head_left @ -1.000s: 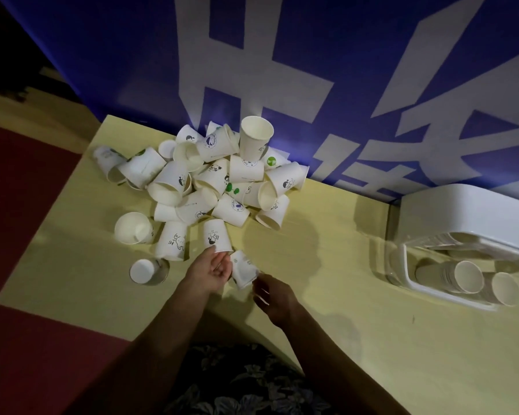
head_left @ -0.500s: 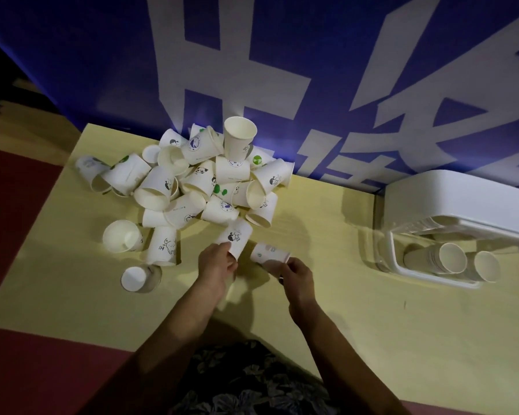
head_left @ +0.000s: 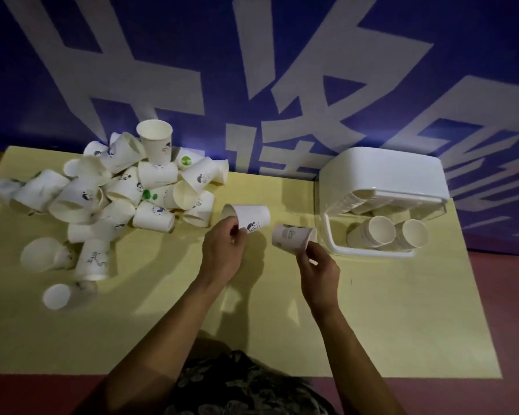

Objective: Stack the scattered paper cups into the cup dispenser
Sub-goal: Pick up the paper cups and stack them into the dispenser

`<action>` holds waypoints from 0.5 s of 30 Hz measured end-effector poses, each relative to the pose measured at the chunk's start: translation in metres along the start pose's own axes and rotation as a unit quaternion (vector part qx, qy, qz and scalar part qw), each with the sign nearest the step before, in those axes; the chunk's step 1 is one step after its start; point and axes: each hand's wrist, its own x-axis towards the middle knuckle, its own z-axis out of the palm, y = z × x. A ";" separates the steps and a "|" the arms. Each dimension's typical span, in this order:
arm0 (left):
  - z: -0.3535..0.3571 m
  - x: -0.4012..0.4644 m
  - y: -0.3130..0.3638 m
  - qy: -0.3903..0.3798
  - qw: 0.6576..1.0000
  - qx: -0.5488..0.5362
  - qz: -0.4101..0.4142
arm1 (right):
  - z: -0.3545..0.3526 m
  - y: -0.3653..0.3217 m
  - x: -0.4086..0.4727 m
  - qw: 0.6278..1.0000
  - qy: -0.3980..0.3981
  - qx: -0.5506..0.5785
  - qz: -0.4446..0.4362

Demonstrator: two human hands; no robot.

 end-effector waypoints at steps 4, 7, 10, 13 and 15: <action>0.041 -0.006 0.043 0.005 0.992 0.064 0.107 | -0.059 0.014 0.026 0.995 0.029 -0.059 -0.070; 0.076 -0.015 0.075 0.007 0.987 0.067 0.147 | -0.103 0.026 0.047 0.990 0.060 -0.074 -0.107; 0.120 -0.024 0.105 -0.010 0.990 0.038 0.138 | -0.144 0.040 0.069 0.983 0.094 -0.081 -0.133; 0.161 -0.032 0.129 -0.016 0.989 0.030 0.141 | -0.184 0.057 0.089 0.975 0.123 -0.106 -0.153; 0.184 -0.036 0.144 -0.026 0.982 0.074 0.174 | -0.210 0.068 0.102 0.967 0.136 -0.133 -0.167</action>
